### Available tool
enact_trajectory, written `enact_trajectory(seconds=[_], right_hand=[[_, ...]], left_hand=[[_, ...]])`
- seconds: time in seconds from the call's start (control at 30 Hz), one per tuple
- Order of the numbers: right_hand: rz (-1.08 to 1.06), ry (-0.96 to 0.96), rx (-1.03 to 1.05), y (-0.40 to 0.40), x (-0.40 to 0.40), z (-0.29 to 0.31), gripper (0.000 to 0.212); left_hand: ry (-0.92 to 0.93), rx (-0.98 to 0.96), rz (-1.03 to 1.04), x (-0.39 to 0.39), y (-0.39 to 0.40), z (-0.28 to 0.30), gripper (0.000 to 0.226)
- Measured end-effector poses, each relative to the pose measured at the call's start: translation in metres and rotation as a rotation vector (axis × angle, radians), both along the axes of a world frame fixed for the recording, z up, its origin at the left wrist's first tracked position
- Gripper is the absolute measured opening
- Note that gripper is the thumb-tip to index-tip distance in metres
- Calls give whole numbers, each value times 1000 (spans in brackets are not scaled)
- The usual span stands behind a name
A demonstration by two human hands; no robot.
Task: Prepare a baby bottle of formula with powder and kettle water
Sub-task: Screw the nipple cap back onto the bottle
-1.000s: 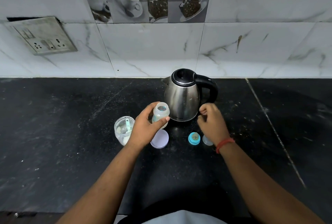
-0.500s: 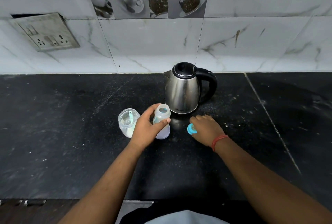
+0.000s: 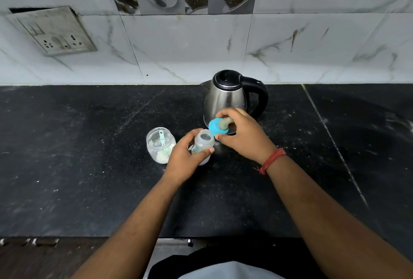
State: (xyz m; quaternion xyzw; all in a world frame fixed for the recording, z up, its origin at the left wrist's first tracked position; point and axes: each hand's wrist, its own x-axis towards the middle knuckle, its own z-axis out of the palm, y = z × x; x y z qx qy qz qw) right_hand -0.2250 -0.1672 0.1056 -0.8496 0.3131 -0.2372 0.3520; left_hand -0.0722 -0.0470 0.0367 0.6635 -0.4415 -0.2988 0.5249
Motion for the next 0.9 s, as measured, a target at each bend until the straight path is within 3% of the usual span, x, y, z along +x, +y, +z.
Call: enact_trajectory(seconds=[0.17,0.47,0.9], right_hand=[[123,184,-108,4,7,6,47],[248,342,-188,3,15,15,50],[151,398,-265,-5,19,22,40]], left_hand=[[-52,-12,-36,-1,0,2,52],[-92,2,-47,-1,-5,3,56],[-128,-9,-37,3,-15,4,59]])
